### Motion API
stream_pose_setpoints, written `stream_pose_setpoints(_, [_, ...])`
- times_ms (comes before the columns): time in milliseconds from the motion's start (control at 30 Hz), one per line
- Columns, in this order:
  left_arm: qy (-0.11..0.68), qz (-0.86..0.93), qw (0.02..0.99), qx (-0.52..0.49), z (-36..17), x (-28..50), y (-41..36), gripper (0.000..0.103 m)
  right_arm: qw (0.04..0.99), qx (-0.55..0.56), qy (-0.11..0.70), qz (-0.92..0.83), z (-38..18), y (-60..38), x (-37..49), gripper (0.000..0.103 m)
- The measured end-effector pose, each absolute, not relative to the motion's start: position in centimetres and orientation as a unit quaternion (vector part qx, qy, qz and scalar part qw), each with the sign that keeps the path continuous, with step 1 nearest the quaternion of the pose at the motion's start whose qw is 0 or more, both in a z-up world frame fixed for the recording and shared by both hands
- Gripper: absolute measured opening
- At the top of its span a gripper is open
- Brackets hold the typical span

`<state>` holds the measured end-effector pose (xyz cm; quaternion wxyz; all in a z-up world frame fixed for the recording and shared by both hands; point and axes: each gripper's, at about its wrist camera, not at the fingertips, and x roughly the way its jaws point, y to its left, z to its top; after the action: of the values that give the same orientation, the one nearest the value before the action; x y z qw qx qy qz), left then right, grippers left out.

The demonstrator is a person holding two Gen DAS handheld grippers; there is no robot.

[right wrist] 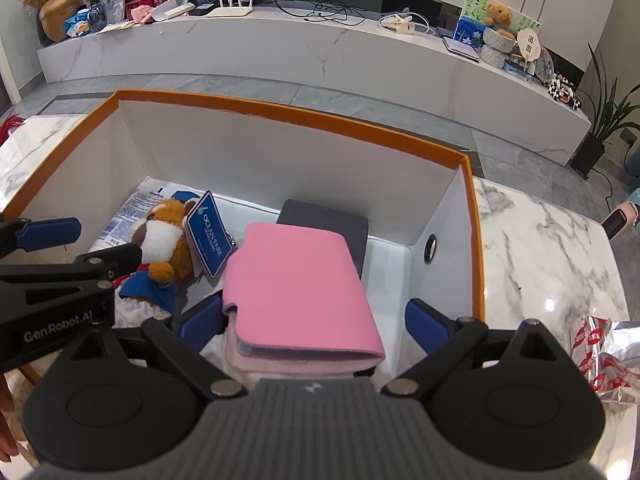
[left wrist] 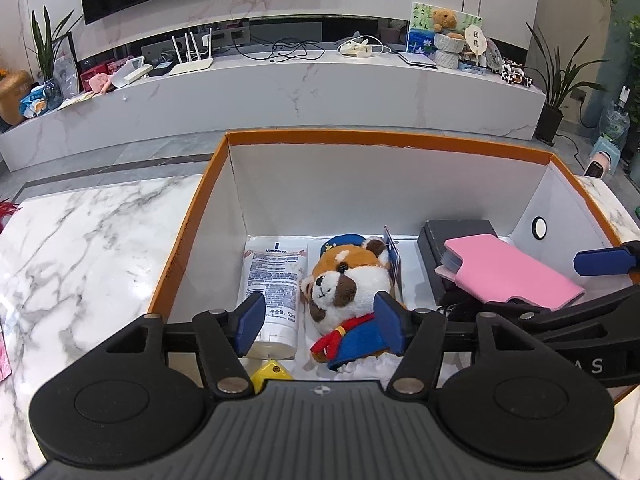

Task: Organize objects
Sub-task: 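Withdraw both grippers from the box back toward the table items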

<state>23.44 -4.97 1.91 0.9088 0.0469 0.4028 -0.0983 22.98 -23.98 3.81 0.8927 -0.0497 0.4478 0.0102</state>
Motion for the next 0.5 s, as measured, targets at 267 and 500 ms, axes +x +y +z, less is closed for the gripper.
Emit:
stream_pose_setpoints(267, [0.398, -0.098, 0.911, 0.04, 2.3, 22.6, -4.8, 0.074, 0.898, -0.053, 0.436, 0.016, 4.3, -24.2, 22.1, 0.098])
stream_pose_setpoints(500, [0.386, -0.09, 0.918, 0.021, 2.9, 21.2, -4.3, 0.082, 0.905, -0.048, 0.423, 0.018, 4.8, -24.5, 20.8, 0.099])
